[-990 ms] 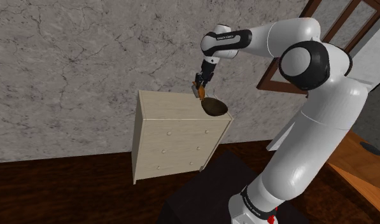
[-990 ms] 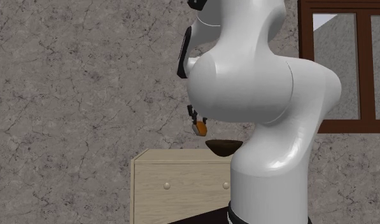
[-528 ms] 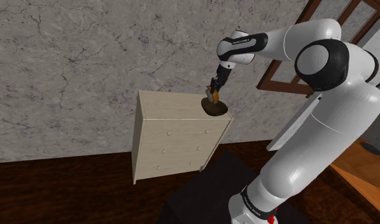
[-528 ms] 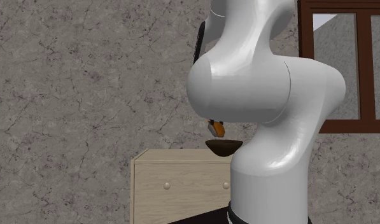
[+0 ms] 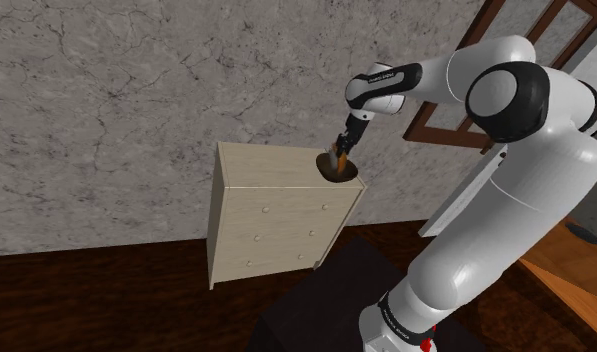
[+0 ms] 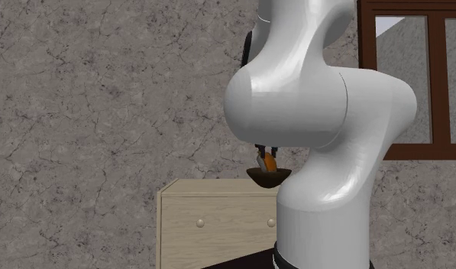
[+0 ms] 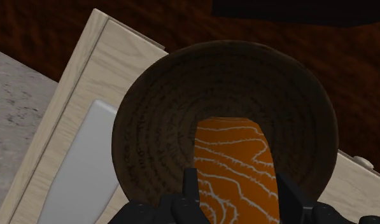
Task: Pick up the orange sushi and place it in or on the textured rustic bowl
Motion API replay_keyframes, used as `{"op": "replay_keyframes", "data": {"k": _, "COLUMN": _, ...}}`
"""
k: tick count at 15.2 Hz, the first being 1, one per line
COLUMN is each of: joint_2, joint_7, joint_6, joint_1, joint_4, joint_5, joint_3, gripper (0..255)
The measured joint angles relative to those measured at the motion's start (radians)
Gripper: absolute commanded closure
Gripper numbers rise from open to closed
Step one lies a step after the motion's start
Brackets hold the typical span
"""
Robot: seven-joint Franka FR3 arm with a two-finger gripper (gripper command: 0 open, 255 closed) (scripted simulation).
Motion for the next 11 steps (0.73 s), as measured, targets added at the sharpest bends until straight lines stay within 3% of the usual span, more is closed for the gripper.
{"op": "replay_keyframes", "data": {"k": 6, "joint_2": 0.04, "joint_7": -0.009, "joint_6": 0.077, "joint_1": -0.001, "joint_4": -0.038, "joint_5": 0.015, "joint_3": 0.002, "gripper": 255}}
{"op": "replay_keyframes", "data": {"k": 11, "joint_2": 0.042, "joint_7": -0.011, "joint_6": 0.088, "joint_1": -0.002, "joint_4": -0.041, "joint_5": 0.017, "joint_3": 0.003, "gripper": 255}}
